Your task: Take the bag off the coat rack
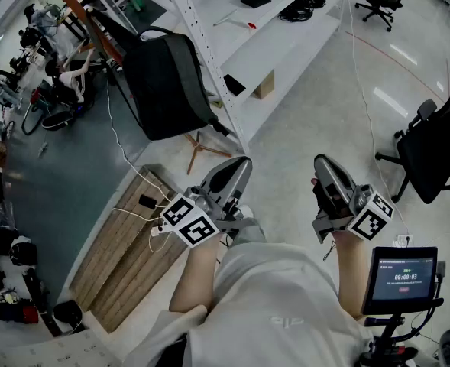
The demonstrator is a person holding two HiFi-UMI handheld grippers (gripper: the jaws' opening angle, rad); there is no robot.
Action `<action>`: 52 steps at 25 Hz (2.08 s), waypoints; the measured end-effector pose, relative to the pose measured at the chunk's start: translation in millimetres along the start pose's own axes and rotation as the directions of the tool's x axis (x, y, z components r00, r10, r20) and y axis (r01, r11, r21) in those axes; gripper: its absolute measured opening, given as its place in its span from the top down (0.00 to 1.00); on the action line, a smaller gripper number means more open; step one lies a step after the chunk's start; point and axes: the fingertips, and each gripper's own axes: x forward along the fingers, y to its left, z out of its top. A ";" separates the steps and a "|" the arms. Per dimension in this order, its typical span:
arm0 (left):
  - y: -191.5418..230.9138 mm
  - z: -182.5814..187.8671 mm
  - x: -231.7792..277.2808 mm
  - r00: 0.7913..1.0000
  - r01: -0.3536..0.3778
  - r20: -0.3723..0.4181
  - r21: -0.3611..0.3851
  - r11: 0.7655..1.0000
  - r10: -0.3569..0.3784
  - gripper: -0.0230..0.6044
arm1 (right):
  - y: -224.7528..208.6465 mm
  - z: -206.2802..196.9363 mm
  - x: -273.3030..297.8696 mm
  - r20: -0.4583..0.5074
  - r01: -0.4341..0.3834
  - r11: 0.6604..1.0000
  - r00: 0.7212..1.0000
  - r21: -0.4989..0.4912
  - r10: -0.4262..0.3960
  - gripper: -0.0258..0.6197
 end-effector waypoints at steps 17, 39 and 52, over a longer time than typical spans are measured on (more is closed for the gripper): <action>200.2 107.1 -11.5 0.997 -0.063 0.037 -0.026 0.998 0.064 0.95 | -62.9 -40.2 235.1 -0.070 -0.026 0.999 0.997 0.022 0.027 0.93; 388.4 241.5 -81.5 0.930 -0.327 0.191 0.050 0.944 0.312 0.95 | -67.6 -104.4 521.1 -0.284 -0.284 0.959 0.918 0.016 0.277 0.93; 396.6 420.7 -154.0 0.846 -0.509 0.328 0.255 0.822 0.421 0.84 | 80.5 -62.9 639.2 -0.381 -0.498 0.823 0.842 -0.274 0.382 0.74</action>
